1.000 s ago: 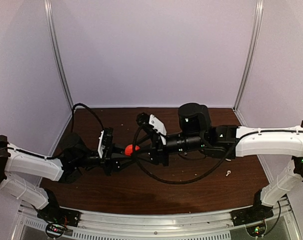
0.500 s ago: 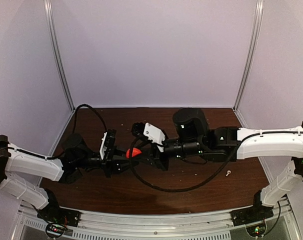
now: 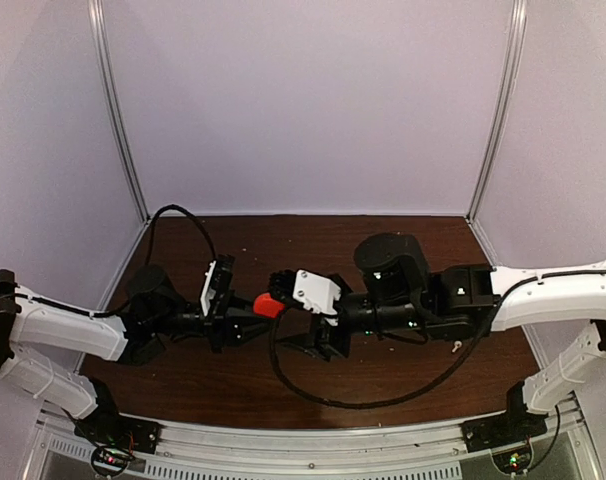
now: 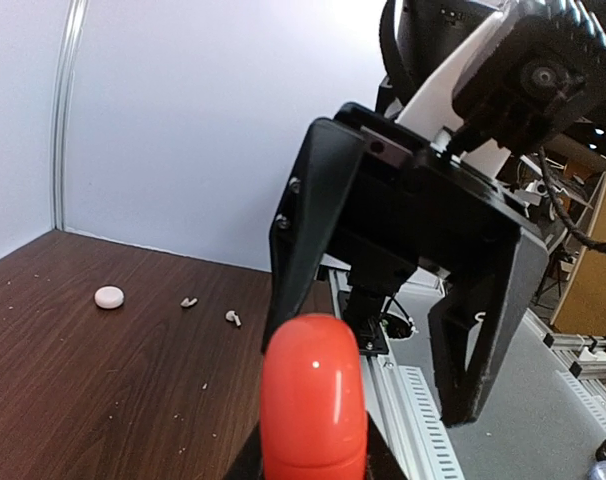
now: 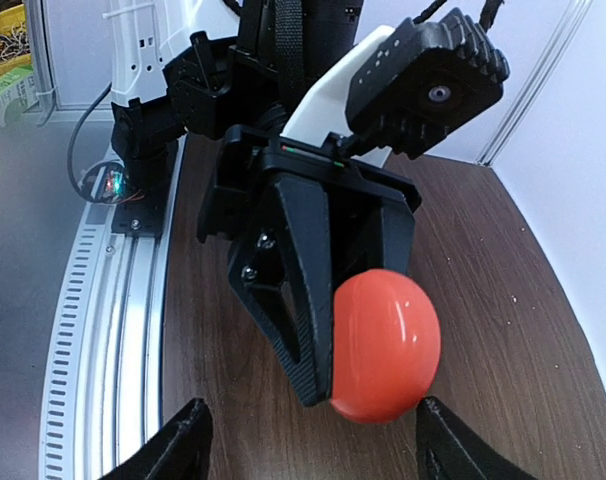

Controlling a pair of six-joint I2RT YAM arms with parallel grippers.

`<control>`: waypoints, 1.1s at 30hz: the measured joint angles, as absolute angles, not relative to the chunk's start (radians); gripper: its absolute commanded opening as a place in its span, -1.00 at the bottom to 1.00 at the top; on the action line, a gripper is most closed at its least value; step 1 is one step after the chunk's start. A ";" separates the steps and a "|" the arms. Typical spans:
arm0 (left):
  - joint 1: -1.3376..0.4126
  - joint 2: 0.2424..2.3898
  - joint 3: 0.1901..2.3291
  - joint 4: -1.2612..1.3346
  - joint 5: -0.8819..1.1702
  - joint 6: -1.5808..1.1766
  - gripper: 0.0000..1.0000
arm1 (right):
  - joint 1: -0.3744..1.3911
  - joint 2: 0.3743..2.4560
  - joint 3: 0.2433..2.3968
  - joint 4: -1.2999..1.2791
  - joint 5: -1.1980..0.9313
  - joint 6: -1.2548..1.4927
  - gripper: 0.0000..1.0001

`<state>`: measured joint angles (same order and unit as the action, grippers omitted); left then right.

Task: Insert the wireless bluetooth earbuds into the charging case
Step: Close the charging case, then place the charging case at the center of the board.

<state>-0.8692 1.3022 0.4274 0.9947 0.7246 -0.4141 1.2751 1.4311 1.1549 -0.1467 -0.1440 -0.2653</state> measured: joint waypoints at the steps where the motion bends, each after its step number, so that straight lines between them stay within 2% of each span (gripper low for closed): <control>1: -0.867 1.302 0.432 0.995 0.728 -0.420 -1.00 | 1.278 1.409 1.139 -0.147 -0.138 -0.269 0.47; 7: -0.863 1.302 0.462 0.992 0.774 -0.474 -1.00 | 1.285 1.296 1.097 -0.137 -0.114 -0.312 0.66; 20: -0.863 1.300 0.502 0.960 0.901 -0.593 -1.00 | 1.370 1.271 1.048 -0.092 0.031 -0.506 0.50; 26: -0.871 1.300 0.503 0.939 0.920 -0.609 -1.00 | 1.415 1.308 1.048 -0.071 0.110 -0.579 0.36; 33: -0.883 1.300 0.506 0.920 0.925 -0.613 -1.00 | 1.425 1.319 1.048 -0.034 0.176 -0.629 0.33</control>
<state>-0.8833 1.2999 0.5060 0.9195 0.9249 -0.6132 1.4246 1.3193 1.0477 -0.0338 0.1761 -0.6289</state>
